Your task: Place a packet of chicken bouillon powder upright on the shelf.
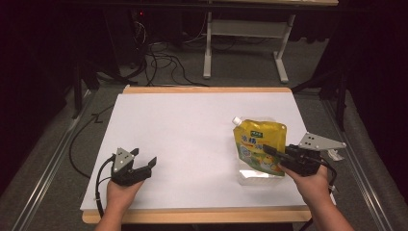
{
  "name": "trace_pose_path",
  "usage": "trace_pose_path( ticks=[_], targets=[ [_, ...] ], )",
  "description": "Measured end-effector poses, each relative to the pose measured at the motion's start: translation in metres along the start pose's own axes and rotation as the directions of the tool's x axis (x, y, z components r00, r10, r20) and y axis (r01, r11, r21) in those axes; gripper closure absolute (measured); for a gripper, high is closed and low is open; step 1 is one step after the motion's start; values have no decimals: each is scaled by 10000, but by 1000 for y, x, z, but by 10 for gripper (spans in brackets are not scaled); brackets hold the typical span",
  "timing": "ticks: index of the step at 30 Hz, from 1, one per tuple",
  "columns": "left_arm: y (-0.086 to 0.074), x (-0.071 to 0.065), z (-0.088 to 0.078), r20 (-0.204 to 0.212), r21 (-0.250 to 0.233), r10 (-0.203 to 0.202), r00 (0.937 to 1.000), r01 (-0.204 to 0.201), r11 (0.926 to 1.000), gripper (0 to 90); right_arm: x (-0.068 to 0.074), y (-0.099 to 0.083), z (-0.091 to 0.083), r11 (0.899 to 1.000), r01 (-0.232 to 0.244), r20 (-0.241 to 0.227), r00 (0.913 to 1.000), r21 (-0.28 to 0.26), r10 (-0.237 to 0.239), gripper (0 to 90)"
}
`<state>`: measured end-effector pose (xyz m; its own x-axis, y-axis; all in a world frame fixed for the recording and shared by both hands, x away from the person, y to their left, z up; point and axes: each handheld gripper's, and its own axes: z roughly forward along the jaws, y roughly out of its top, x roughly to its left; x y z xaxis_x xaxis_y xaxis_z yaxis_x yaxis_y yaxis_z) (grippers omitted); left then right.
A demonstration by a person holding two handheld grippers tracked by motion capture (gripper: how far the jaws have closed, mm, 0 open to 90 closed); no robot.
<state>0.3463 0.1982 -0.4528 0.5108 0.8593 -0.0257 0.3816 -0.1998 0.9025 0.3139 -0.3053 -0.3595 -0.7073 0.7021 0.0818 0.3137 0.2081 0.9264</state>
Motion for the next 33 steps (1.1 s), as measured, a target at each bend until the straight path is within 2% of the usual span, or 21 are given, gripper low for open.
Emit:
trace_pose_path(
  ticks=[3,14,19,29,33],
  targets=[
    [0,0,0,-9,-8,-4,10000,4,10000,252,-3,-6,3,9999,-133,36,9999,61,133,848],
    [0,0,0,-19,-23,-11,10000,11,10000,254,-6,-17,11,9999,-134,21,9999,72,134,848],
    [0,1,0,-18,-31,-23,10000,23,10000,254,-8,-21,12,9999,-108,-20,9999,17,108,846],
    [0,0,-1,20,-51,-22,10000,22,10000,254,-7,-28,12,9996,-101,75,9999,249,99,836],
    [0,0,-1,45,-22,10,10000,-10,10000,255,-7,-32,10,9993,-238,94,9997,276,236,836]
  ],
)
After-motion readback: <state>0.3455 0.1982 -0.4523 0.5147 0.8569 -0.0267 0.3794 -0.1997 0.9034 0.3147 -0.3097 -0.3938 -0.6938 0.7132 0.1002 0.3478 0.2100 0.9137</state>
